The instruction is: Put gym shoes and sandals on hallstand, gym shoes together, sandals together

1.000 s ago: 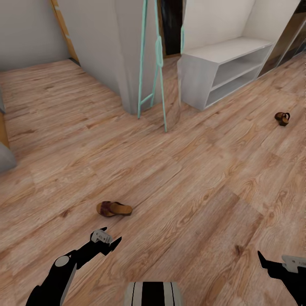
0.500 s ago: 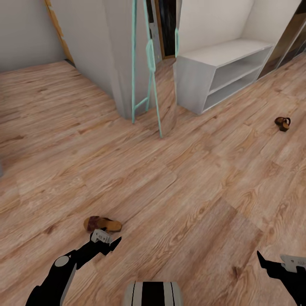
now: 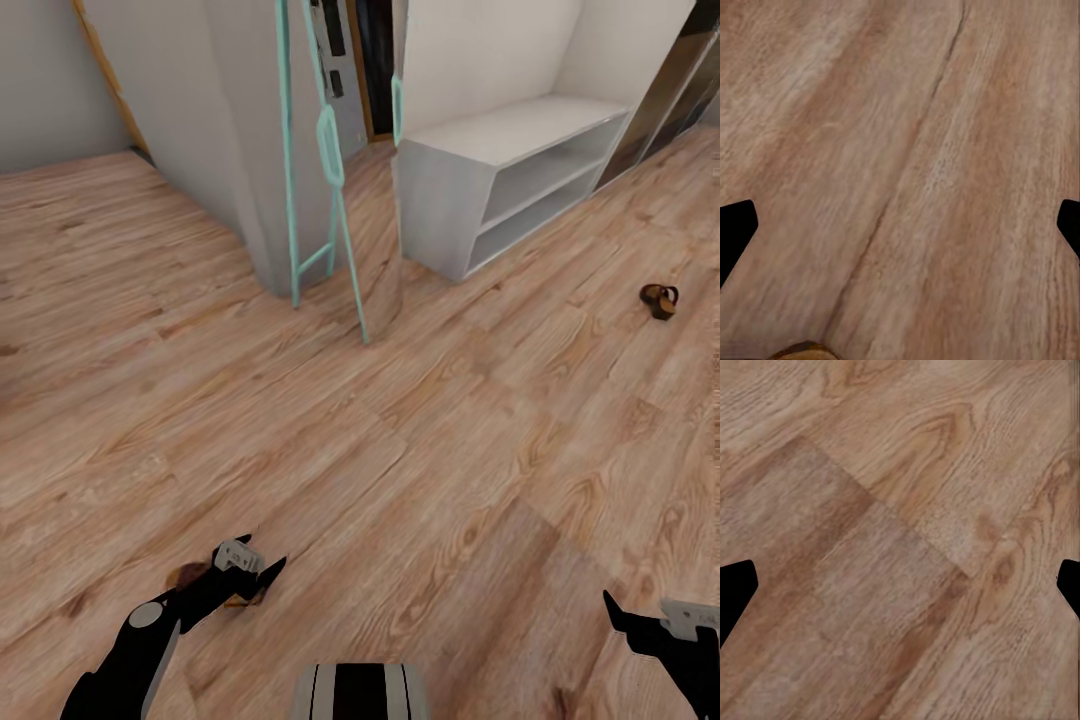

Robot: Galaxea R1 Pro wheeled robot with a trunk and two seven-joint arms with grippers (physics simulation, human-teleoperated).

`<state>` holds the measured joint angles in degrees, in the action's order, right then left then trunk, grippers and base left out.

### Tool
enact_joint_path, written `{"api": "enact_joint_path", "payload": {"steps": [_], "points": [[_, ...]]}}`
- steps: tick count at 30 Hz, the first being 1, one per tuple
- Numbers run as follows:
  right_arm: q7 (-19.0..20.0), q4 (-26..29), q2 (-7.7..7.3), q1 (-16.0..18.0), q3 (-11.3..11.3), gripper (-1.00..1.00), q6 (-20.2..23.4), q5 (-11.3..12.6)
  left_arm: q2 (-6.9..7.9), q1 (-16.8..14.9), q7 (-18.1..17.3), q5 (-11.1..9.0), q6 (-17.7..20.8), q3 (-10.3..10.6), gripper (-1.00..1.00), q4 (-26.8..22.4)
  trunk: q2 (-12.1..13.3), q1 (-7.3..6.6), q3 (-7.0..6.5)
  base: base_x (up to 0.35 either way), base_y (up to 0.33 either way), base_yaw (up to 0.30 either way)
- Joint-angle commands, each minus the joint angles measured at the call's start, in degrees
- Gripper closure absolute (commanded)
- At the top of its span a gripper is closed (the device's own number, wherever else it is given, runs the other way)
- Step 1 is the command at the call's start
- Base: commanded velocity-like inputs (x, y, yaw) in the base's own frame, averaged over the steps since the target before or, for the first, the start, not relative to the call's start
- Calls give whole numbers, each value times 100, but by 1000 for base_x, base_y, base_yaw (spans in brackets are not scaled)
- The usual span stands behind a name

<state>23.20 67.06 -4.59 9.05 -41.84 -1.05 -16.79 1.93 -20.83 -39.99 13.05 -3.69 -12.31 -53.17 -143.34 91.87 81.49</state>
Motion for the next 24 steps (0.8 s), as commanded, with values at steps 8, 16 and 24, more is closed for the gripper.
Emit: {"api": "enact_joint_path", "payload": {"steps": [8,16,24], "points": [[0,0,9,0,0,-100,0,0,0,0,0,3,0,1,-100,0,0,0,-29,315,-122,-235],[-3,0,11,0,2,-100,0,0,0,0,5,4,0,6,-100,2,0,0,-60,305,-158,-249],[-8,0,11,0,8,-100,0,0,0,0,8,4,0,9,-100,3,0,0,-71,293,-177,-79]]}}
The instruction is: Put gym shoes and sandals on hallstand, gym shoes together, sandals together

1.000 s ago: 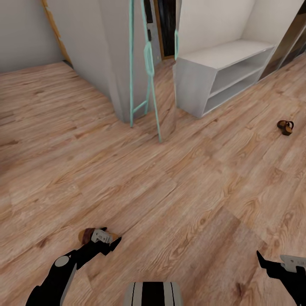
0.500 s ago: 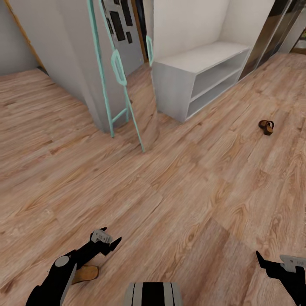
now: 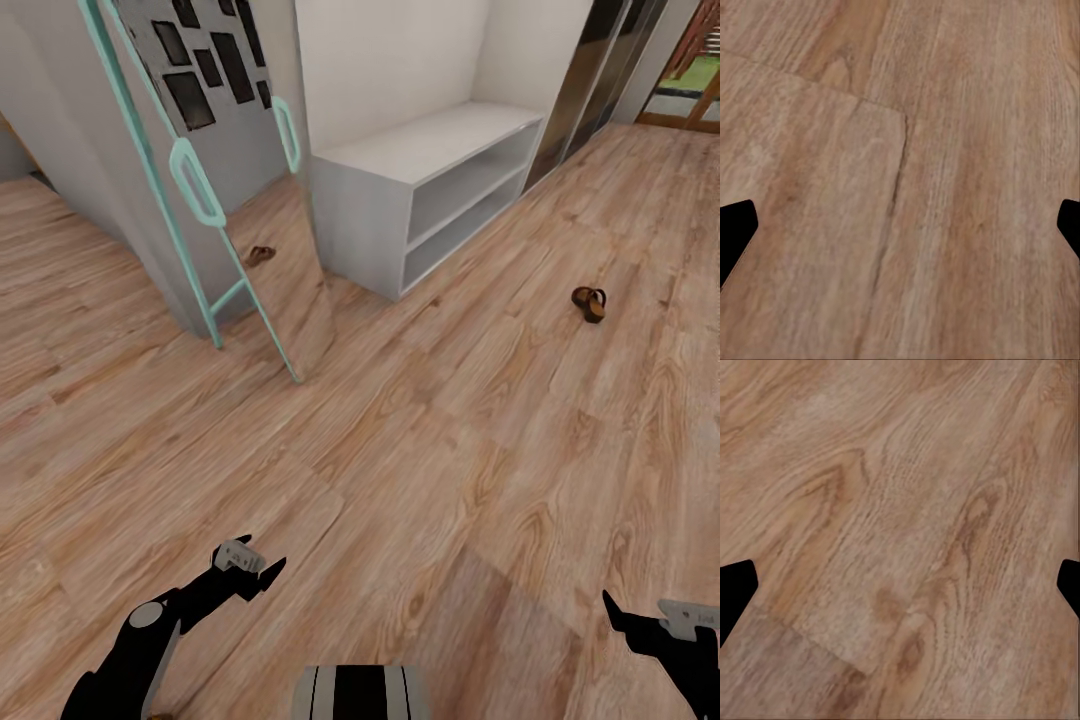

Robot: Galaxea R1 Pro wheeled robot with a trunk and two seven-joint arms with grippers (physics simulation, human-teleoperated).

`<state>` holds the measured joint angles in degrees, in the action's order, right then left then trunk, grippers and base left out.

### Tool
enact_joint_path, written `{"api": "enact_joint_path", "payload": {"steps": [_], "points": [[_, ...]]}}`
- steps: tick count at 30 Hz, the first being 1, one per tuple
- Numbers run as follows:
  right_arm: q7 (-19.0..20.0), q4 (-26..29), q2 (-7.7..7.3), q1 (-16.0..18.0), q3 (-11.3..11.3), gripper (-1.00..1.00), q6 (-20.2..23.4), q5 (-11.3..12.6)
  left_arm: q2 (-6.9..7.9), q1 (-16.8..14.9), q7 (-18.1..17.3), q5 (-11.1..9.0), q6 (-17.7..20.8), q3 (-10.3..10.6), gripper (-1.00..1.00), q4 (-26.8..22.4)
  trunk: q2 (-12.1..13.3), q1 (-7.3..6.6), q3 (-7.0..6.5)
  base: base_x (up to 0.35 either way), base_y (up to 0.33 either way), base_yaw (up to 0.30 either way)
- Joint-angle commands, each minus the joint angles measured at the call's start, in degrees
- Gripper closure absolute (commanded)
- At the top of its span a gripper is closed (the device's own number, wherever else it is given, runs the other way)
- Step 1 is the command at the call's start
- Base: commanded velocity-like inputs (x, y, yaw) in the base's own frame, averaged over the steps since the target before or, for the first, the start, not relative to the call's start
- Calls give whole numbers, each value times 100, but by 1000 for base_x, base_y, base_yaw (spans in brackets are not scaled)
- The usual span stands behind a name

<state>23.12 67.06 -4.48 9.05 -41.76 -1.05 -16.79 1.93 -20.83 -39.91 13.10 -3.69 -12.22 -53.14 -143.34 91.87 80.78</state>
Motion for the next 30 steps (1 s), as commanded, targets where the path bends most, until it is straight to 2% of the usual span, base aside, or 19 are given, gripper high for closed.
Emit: {"api": "enact_joint_path", "payload": {"steps": [1,30], "points": [[0,0,0,0,0,-100,0,0,0,0,0,0,0,0,-100,-1,0,0,0,279,-190,-20],[-1,0,0,0,1,-100,0,0,0,0,5,1,0,0,-100,2,0,0,-2,250,-241,-3]]}}
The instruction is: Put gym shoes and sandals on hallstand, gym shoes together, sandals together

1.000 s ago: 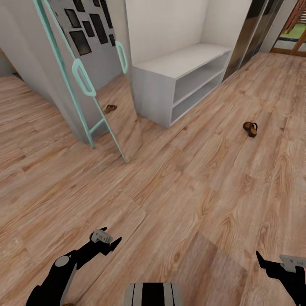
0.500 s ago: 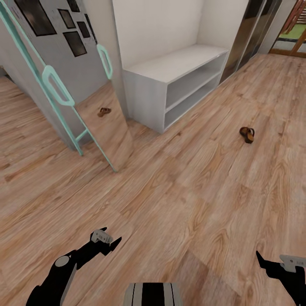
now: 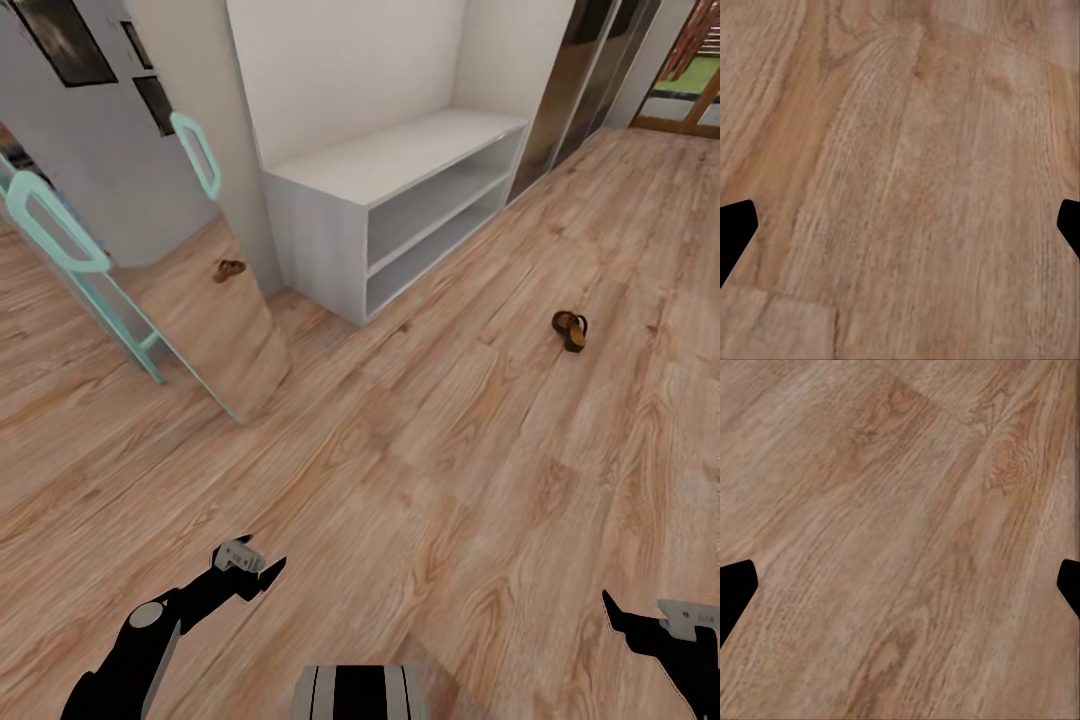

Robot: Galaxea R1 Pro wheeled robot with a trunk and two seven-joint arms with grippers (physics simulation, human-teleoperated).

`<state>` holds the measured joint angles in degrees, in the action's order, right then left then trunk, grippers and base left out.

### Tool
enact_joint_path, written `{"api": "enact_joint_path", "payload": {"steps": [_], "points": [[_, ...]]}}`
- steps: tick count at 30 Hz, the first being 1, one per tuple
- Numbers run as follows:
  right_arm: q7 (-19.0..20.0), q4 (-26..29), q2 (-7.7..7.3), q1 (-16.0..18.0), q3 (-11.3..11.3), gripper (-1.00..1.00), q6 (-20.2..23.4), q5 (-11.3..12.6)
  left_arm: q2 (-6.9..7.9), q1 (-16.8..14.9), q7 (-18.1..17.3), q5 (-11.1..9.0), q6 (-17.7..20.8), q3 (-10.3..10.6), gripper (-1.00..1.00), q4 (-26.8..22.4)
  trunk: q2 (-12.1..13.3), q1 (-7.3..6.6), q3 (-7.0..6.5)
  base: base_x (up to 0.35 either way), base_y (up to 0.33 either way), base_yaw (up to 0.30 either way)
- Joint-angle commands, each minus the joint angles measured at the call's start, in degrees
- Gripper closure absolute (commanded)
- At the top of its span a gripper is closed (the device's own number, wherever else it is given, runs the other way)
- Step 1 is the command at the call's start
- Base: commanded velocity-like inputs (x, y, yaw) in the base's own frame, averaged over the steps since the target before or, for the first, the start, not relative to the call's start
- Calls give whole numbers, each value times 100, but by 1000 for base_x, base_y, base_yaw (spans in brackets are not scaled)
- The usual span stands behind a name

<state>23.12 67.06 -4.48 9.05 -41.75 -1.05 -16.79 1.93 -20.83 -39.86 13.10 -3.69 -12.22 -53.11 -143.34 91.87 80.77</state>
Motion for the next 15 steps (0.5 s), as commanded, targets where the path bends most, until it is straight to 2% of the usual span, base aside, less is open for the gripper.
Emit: {"api": "enact_joint_path", "payload": {"steps": [1,15], "points": [[0,0,0,0,0,-100,0,0,0,0,3,0,0,0,-100,1,0,0,0,224,-272,0],[5,-7,0,0,2,-100,2,0,-5,0,268,-32,2,0,-100,48,0,0,0,222,-273,0]]}}
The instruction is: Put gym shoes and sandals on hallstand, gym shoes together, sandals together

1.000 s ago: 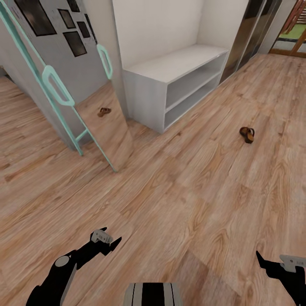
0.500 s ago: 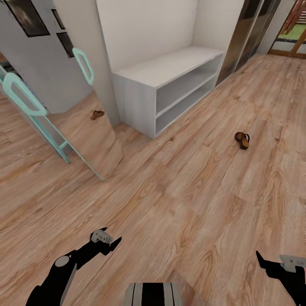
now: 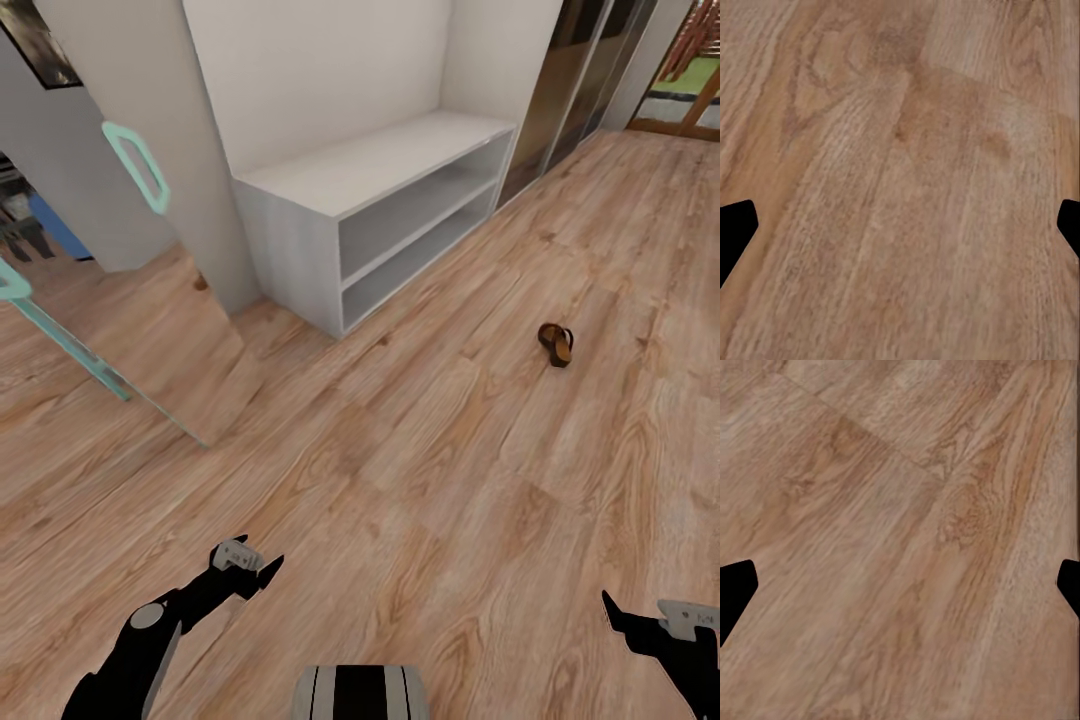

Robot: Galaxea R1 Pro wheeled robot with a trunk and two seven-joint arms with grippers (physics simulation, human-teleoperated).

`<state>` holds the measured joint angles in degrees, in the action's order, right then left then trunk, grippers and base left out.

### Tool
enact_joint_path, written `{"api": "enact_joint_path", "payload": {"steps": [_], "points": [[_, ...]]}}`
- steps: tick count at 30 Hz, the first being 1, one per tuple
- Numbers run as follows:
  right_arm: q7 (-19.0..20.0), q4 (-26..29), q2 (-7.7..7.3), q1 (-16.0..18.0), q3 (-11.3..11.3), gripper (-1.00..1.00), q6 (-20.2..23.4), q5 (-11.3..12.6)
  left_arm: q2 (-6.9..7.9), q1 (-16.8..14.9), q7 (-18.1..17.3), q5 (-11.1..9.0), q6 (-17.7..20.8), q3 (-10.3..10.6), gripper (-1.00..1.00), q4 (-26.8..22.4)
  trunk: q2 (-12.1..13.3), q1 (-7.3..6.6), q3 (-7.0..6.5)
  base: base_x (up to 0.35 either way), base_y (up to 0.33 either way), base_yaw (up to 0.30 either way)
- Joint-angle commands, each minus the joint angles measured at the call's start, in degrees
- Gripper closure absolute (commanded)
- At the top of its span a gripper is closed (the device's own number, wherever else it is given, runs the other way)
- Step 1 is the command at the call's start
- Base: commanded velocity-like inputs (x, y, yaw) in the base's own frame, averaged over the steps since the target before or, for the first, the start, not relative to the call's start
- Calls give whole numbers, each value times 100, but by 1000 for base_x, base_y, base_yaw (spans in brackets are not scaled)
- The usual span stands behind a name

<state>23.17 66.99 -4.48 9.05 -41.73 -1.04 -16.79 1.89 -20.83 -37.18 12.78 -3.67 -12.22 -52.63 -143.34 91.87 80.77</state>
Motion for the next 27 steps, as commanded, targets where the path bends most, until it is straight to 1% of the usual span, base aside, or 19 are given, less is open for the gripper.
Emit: {"api": "enact_joint_path", "payload": {"steps": [1,3,6,7,11,12,14,17,18,22,24,27], "points": [[1,0,0,0,1,-100,0,0,-11,0,16,-4,3,0,-100,3,0,0,0,221,-274,0],[2,-1,0,0,0,-100,2,0,-69,0,61,-5,5,-2,-100,8,0,0,0,221,-274,0],[3,-1,0,0,0,-100,5,0,-254,-2,321,11,14,-8,-100,12,0,0,0,221,-274,0],[3,-1,0,0,0,-100,5,0,-254,-2,321,11,14,-8,-100,12,0,0,0,221,-274,0],[3,-10,0,0,3,-100,6,0,-513,-11,1037,15,35,0,-100,4,0,0,0,222,-273,0],[3,-10,0,0,3,-100,6,0,-513,-11,1037,15,35,0,-100,4,0,0,0,223,-271,0],[3,-17,0,0,10,-100,6,0,-655,-16,1354,14,49,10,-100,-11,0,0,0,226,-266,0],[3,-20,0,0,25,-100,8,4,-846,-26,1661,12,78,49,-100,-25,0,0,0,230,-254,0],[3,-20,0,0,25,-100,8,4,-846,-26,1661,12,78,49,-100,-25,0,0,0,232,-246,0],[4,-2,0,0,29,-100,29,31,-987,-31,1874,-18,130,81,-100,-43,0,0,0,234,-234,0],[4,2,-2,0,27,-100,32,35,-1007,-32,1909,-40,139,79,-100,-42,0,0,0,236,-227,0],[10,5,-5,0,21,-100,35,44,-1039,-29,1975,-174,154,78,-100,-20,0,0,0,228,-217,0]]}}
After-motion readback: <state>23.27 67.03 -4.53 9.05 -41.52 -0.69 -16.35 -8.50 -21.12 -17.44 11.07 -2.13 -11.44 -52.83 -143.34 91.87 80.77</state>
